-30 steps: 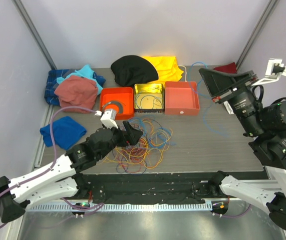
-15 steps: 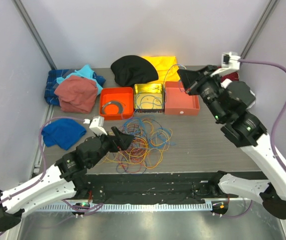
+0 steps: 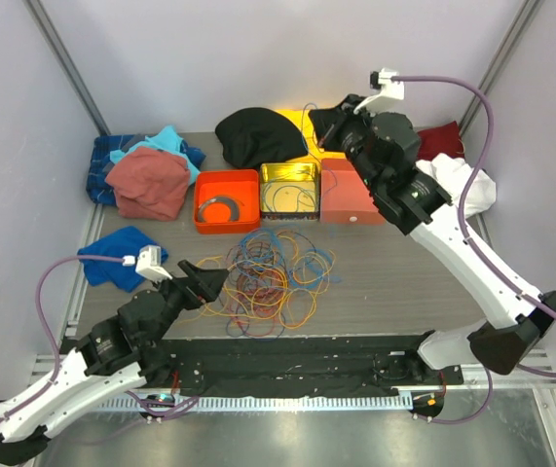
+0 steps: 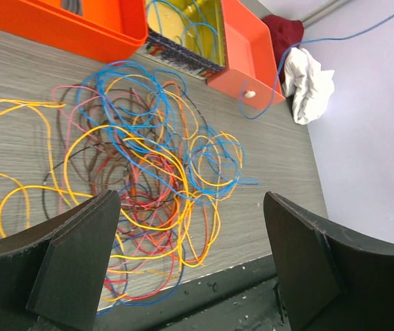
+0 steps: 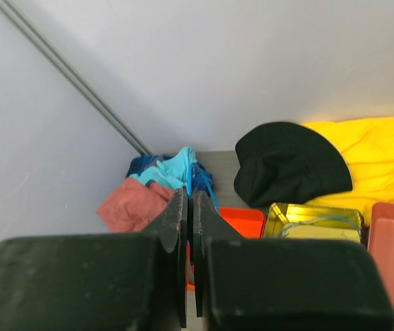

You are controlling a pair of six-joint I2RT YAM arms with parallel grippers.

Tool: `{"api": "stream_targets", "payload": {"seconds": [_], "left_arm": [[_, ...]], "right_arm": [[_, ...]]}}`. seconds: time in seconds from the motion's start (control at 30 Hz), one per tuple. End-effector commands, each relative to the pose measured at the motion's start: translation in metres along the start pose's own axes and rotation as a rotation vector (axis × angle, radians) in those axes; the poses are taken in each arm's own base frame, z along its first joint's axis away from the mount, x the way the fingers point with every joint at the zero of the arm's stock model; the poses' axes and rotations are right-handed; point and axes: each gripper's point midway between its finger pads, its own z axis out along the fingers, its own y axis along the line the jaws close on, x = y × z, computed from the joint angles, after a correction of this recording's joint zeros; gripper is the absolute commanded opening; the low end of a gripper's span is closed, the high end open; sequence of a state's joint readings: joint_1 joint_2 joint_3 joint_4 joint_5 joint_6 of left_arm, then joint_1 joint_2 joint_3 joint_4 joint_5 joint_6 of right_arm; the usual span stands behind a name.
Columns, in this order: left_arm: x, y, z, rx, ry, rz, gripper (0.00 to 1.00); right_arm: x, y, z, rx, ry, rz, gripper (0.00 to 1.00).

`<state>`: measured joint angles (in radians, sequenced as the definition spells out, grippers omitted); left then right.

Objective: Untangle the cables

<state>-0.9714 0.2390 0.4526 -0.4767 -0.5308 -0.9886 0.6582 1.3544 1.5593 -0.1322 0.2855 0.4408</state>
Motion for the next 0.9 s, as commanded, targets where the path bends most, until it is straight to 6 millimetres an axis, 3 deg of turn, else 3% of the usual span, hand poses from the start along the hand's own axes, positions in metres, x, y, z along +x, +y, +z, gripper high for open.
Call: {"api": "stream_targets", "payload": {"seconds": [0.0,0.17,0.43,0.8,0.87], "left_arm": [[-0.004,0.016,-0.002,-0.057,-0.037,0.014,0.90],[-0.005,0.018,-0.001,-0.068,-0.040,0.030,0.91],[-0.004,0.014,0.004,-0.077,-0.029,0.060,0.91],[-0.005,0.017,0.005,-0.092,-0.033,0.083,0.92],[-0.005,0.017,0.006,-0.095,-0.032,0.086,0.93]], "right_arm": [[-0.054,0.011,0.010,-0.056,-0.143,0.041,0.01],[-0.074,0.007,0.025,-0.059,-0.184,0.047,0.01],[-0.088,0.012,0.049,-0.079,-0.211,0.047,0.01],[-0.054,-0.007,0.082,-0.050,-0.162,0.053,0.01],[-0.035,-0.013,0.088,-0.043,-0.127,0.059,0.01]]}}
